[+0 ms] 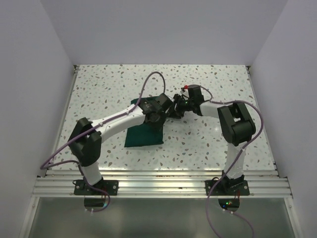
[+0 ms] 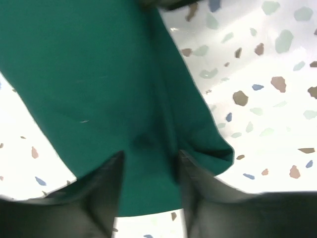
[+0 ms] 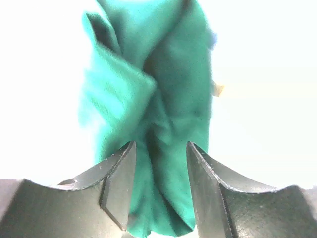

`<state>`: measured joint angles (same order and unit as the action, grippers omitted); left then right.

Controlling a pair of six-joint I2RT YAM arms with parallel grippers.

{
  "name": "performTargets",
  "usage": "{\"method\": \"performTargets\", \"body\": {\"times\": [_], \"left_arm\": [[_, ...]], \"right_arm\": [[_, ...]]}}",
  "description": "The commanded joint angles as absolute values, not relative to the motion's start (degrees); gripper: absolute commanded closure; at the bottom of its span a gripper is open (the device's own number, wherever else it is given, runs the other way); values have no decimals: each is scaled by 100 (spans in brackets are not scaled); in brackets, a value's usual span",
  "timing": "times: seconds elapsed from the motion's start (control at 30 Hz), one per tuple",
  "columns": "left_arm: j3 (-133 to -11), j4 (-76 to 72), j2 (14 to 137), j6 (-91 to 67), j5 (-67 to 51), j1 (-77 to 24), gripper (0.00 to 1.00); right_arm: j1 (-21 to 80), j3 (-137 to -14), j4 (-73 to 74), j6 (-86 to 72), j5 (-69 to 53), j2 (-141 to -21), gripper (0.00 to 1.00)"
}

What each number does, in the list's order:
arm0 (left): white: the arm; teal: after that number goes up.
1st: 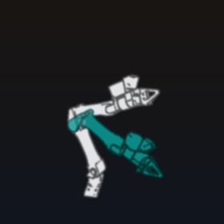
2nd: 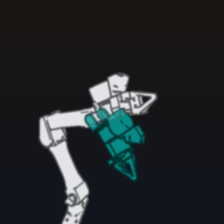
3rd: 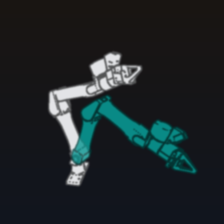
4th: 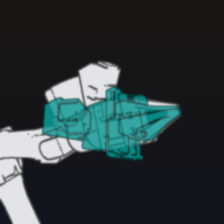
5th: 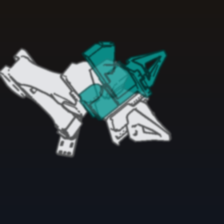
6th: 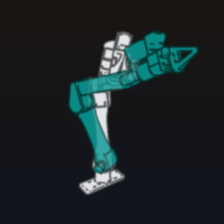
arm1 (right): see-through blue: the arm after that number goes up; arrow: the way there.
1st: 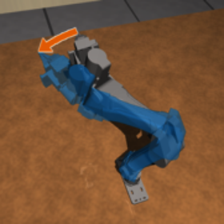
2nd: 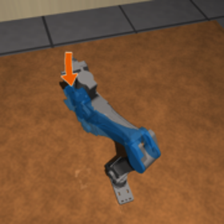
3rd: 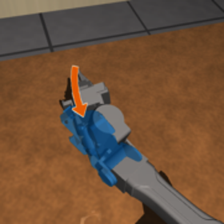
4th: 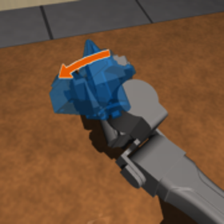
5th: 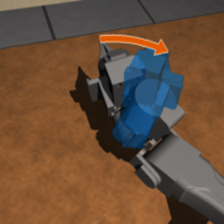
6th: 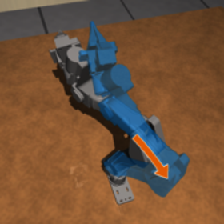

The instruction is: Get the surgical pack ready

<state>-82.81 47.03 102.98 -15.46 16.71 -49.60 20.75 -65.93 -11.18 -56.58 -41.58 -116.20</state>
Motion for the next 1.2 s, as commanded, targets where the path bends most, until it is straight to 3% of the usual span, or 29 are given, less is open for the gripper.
{"method": "performTargets", "body": {"times": [0.0, 0.17, 0.2, 0.3, 0.53, 0.83, 1.0, 1.17], "left_arm": [[-8200, 4245, 9598, -1819, 1196, -4597, 44], [-8595, 4254, 9536, -2004, 1055, -4307, 30], [-8970, 4306, 9780, -2074, 1046, -4289, 24], [-9377, 4481, 10220, -2074, 1055, -4289, 24], [-10440, 4921, 11337, -2162, 1283, -4298, 22], [-10573, 5098, 11566, -2478, 1644, -4254, 34], [-10915, 5335, 11821, -2408, 1889, -4210, 29], [-11057, 5415, 12067, -2391, 2039, -4078, 30]], "right_arm": [[2013, -6706, 1000, -4378, -3833, -11128, 50], [1951, -6697, 1257, -4061, -3498, -10889, 53], [1925, -6854, 1144, -4017, -3550, -11046, 68], [1934, -6952, 967, -4104, -3612, -11127, 81], [1916, -7022, -156, -4859, -3875, -11548, 86], [1916, -7049, -2134, -5914, -4307, -12146, 90], [1837, -7093, -1644, -5784, -4272, -12121, 91], [1784, -7093, -1196, -5397, -4254, -11927, 90]]}}
